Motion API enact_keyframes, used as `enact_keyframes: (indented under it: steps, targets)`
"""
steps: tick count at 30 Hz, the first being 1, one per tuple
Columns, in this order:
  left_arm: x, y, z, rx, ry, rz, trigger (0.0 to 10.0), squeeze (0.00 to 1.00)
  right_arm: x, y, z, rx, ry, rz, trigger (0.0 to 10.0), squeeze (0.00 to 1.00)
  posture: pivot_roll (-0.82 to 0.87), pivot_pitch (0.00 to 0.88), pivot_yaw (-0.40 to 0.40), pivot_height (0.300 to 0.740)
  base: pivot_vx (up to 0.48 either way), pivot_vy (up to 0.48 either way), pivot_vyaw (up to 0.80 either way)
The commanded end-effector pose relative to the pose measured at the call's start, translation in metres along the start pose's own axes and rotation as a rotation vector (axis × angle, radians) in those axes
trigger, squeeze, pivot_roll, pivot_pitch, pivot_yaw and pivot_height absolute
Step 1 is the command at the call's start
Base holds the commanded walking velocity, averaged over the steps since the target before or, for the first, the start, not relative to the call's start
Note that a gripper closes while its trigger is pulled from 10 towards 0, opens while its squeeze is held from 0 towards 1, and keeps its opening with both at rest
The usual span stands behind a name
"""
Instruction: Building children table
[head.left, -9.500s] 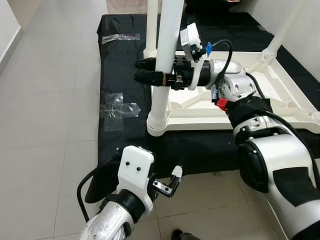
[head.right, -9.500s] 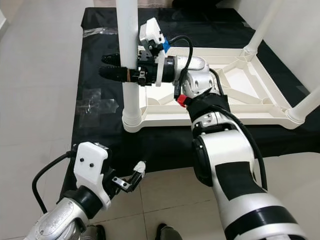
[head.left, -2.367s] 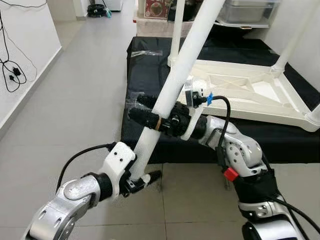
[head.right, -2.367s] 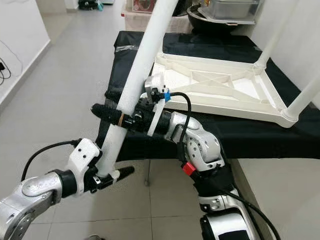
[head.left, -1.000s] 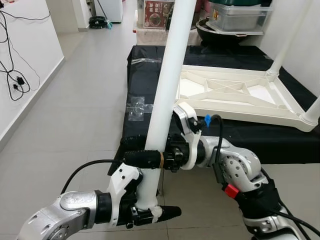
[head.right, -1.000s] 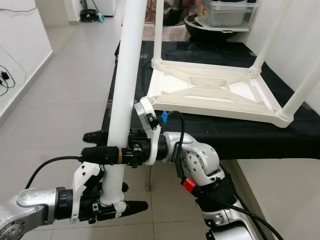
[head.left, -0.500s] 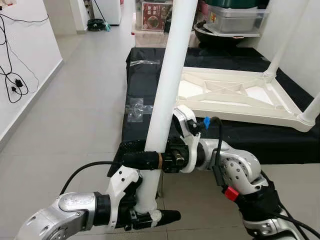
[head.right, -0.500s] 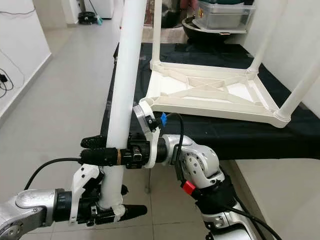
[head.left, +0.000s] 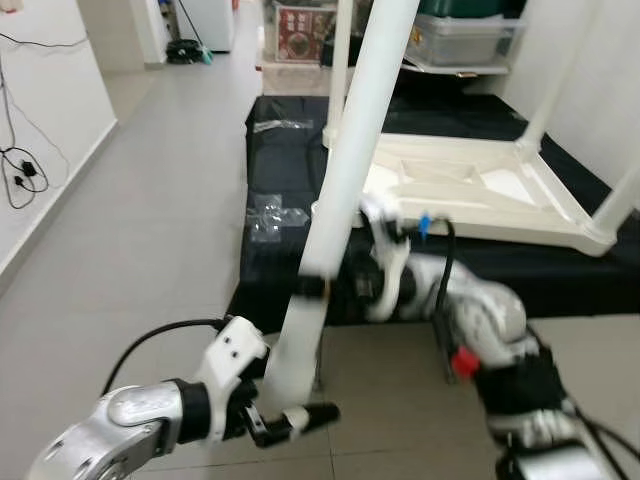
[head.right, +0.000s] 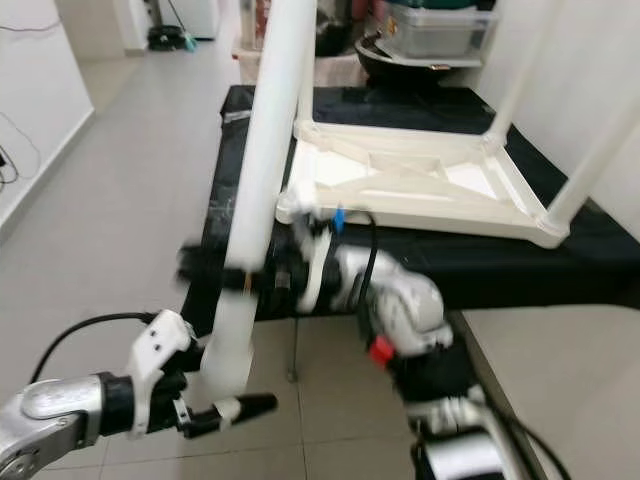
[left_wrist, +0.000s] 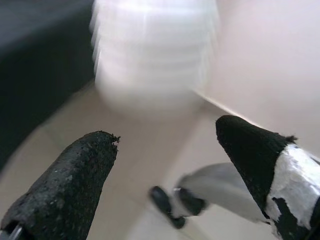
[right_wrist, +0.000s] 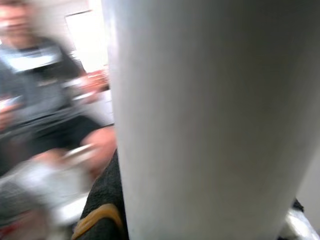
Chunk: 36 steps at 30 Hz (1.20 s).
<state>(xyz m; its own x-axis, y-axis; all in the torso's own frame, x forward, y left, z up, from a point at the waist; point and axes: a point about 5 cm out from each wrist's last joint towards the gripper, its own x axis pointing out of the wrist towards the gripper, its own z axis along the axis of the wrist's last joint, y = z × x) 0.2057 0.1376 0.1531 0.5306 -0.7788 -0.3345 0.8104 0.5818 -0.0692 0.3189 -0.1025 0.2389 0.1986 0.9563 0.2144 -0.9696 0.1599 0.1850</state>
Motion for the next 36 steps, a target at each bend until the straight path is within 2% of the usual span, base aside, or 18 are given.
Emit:
enact_keyframes:
  steps: [1,2,4,5,6,8,9,10,11,12,14,20,25,28,36]
  targets:
    - [-0.004,0.009,0.000,0.009,-0.020,0.092,10.0,0.00,-0.009,-0.012,0.007,-0.046,-0.026,-0.105,0.0,0.00,0.15,0.055,-0.024,0.740,0.000,0.000,0.00]
    - [-0.004,0.009,0.000,0.009,-0.020,0.092,10.0,0.00,-0.009,-0.012,0.007,-0.046,-0.026,-0.105,0.0,0.00,0.15,0.055,-0.024,0.740,0.000,0.000,0.00]
    - [-0.009,0.027,0.003,0.020,-0.089,0.328,10.0,0.00,-0.026,-0.031,0.016,-0.113,-0.055,-0.334,0.0,0.00,0.15,0.048,-0.025,0.740,0.000,0.000,0.00]
    - [-0.013,0.036,0.008,0.023,-0.147,0.462,10.0,0.00,-0.034,-0.040,0.022,-0.186,-0.072,-0.507,2.8,0.00,0.15,0.047,-0.025,0.740,0.000,0.000,0.00]
    - [-0.015,0.041,0.011,0.021,-0.184,0.541,10.0,0.00,-0.038,-0.046,0.027,-0.234,-0.086,-0.616,2.8,0.00,0.15,0.047,-0.025,0.740,0.000,0.000,0.00]
    - [-0.015,0.041,0.011,0.021,-0.184,0.541,10.0,0.00,-0.038,-0.046,0.027,-0.234,-0.086,-0.616,2.8,0.00,0.15,0.047,-0.025,0.740,0.000,0.000,0.00]
    - [-0.016,0.044,0.015,0.036,-0.221,0.613,10.0,0.00,-0.041,-0.048,0.030,-0.275,-0.105,-0.716,10.0,0.00,0.14,0.045,-0.026,0.740,0.000,0.000,0.00]
    - [-0.013,0.044,0.024,0.039,-0.283,0.683,10.0,0.00,-0.042,-0.048,0.032,-0.319,-0.131,-0.836,10.0,0.00,0.14,0.043,-0.027,0.740,0.000,0.000,0.00]
    - [-0.013,0.044,0.024,0.039,-0.283,0.683,10.0,0.00,-0.042,-0.048,0.032,-0.319,-0.131,-0.836,10.0,0.00,0.14,0.043,-0.027,0.740,0.000,0.000,0.00]
    - [-0.011,0.043,0.032,0.038,-0.332,0.722,10.0,0.00,-0.042,-0.044,0.032,-0.378,-0.147,-0.915,10.0,0.00,0.13,0.044,-0.030,0.740,0.000,0.000,0.00]
    - [-0.005,0.040,0.045,0.036,-0.400,0.772,10.0,0.00,-0.039,-0.038,0.028,-0.430,-0.160,-1.007,10.0,0.00,0.13,0.040,-0.036,0.740,0.000,0.000,0.00]
    - [0.002,0.036,0.060,0.036,-0.468,0.817,10.0,0.00,-0.027,-0.032,0.013,-0.458,-0.167,-1.015,10.0,0.00,0.13,0.040,-0.045,0.740,0.000,0.000,0.07]
    - [0.004,0.036,0.063,0.040,-0.484,0.834,10.0,0.00,-0.022,-0.031,0.011,-0.467,-0.173,-1.011,10.0,0.00,0.13,0.042,-0.048,0.740,0.000,0.000,0.42]
    - [0.006,0.037,0.068,0.056,-0.512,0.848,10.0,0.00,-0.014,-0.031,0.013,-0.480,-0.198,-1.018,10.0,0.00,0.13,0.048,-0.051,0.740,0.328,0.000,0.00]
    - [0.006,0.038,0.071,0.074,-0.523,0.859,10.0,0.00,-0.009,-0.030,0.019,-0.499,-0.219,-1.035,10.0,0.00,0.13,0.054,-0.056,0.740,0.400,0.000,0.00]
